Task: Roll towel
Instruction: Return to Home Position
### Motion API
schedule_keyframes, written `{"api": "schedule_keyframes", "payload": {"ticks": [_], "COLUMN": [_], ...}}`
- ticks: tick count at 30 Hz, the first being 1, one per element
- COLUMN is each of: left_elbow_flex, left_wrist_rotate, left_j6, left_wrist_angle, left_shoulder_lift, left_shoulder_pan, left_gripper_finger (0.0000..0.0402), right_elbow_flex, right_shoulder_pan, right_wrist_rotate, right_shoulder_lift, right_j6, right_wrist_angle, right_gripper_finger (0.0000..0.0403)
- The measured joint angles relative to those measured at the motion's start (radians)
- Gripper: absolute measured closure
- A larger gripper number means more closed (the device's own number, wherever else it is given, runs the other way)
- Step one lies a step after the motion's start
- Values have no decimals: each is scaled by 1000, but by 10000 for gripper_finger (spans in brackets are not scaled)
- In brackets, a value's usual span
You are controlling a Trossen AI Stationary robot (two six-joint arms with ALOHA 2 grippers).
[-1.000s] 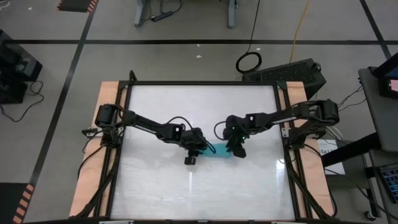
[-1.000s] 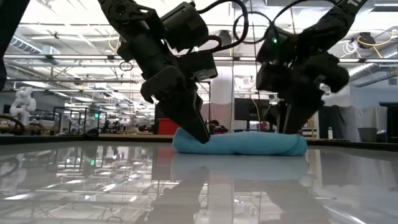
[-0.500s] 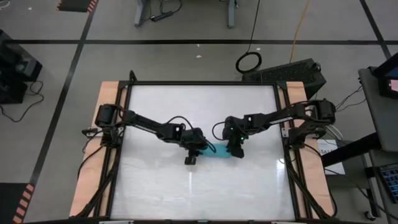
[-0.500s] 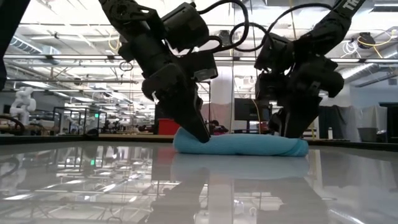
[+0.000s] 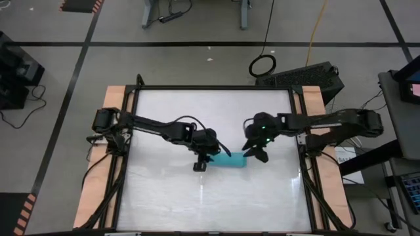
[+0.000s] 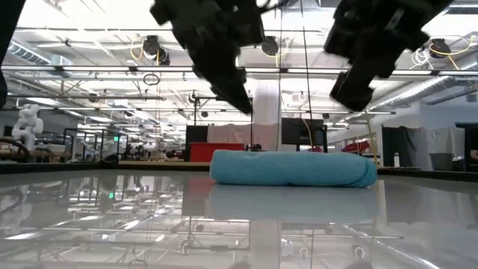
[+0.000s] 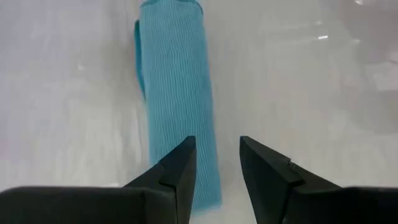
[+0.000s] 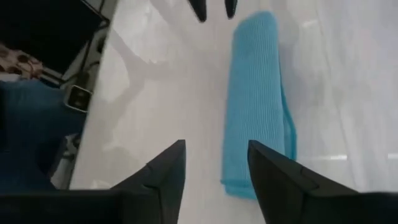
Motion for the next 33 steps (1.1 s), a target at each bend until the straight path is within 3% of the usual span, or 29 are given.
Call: {"api": "schedule_keyframes", "payload": {"ticks": [3, 8, 18, 26, 30, 33], "left_elbow_flex": [29, 28, -32, -270, -438, -571], "left_wrist_rotate": [-31, -169, -353, -420, -429, -446], "left_j6": [-1, -12, -61, -240, -355, -432], "left_wrist_angle": [-85, -208, -290, -282, -239, -172], "left_shoulder_lift": [-44, -181, -554, -890, -1042, -1146], "left_shoulder_pan": [3, 3, 3, 2, 1, -11], "left_gripper_finger": [274, 274, 274, 274, 274, 274], "right_elbow_flex": [0, 0, 1, 1, 15, -16], "right_shoulder_pan": [0, -1, -2, -2, -3, -5], "right_wrist_rotate": [4, 26, 242, 385, 427, 422], "right_shoulder_lift": [-116, -336, -836, -1186, -1202, -1190], "right_j6": [7, 29, 58, 141, 161, 160], "right_wrist_angle": [-39, -91, -303, -459, -572, -517], "right_gripper_finger": [229, 226, 246, 258, 259, 259]}}
